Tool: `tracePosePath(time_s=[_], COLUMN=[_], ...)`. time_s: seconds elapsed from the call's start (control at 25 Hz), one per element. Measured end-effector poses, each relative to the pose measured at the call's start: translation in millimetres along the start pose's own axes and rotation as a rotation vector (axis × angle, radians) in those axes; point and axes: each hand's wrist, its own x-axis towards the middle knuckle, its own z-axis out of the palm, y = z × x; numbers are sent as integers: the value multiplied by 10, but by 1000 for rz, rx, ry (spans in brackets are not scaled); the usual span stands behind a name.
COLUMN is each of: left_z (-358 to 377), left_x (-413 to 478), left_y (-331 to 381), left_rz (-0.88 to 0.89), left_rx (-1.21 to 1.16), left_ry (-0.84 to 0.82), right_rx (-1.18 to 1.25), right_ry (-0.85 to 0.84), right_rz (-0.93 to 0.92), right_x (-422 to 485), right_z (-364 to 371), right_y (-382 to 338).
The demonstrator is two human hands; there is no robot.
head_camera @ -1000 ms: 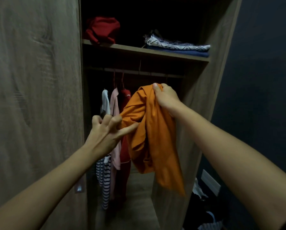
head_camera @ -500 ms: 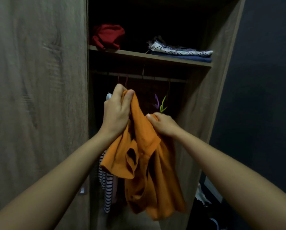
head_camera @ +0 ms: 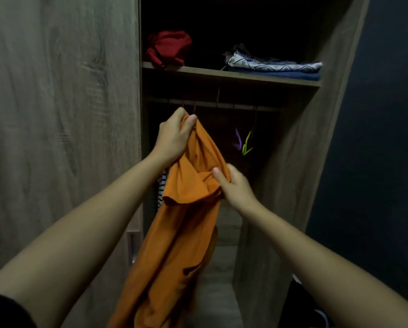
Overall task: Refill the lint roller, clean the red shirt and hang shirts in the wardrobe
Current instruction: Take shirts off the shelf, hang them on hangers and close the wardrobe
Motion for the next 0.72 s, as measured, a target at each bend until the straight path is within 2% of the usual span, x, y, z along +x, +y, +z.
tracePosePath(time_s=[0.08,0.16,0.28,0.32,0.36,0.48,0.68,0.72], left_z=[-87,-133,-91,-41,25,262,482,591], left_x=[-34,-188,-766,-1017,-1239,-1484,-1325,-1324], left_y=[-160,-210,-43,17,54,-131,-167,-131], left_rz=[-44,-94,-140,-155,-165,-200,-329,-364], left_rx=[140,166,-193,-266,-232,-25,-208,-220], left_ry=[-103,-110,1,-30,-82,-173,-403,-387], right_rx=[45,122,290,331,381,539,667,663], right_ry=[80,125,144,154,166,138,28,3], right_rz=[54,102,158,178,201,301,313,307], right_x=[112,198,264,293,330,449,456,441], right_z=[-48,-37,69,106,137,181,119,87], right_y=[-125,-277,-454,-483,-507,-582,-560,-567])
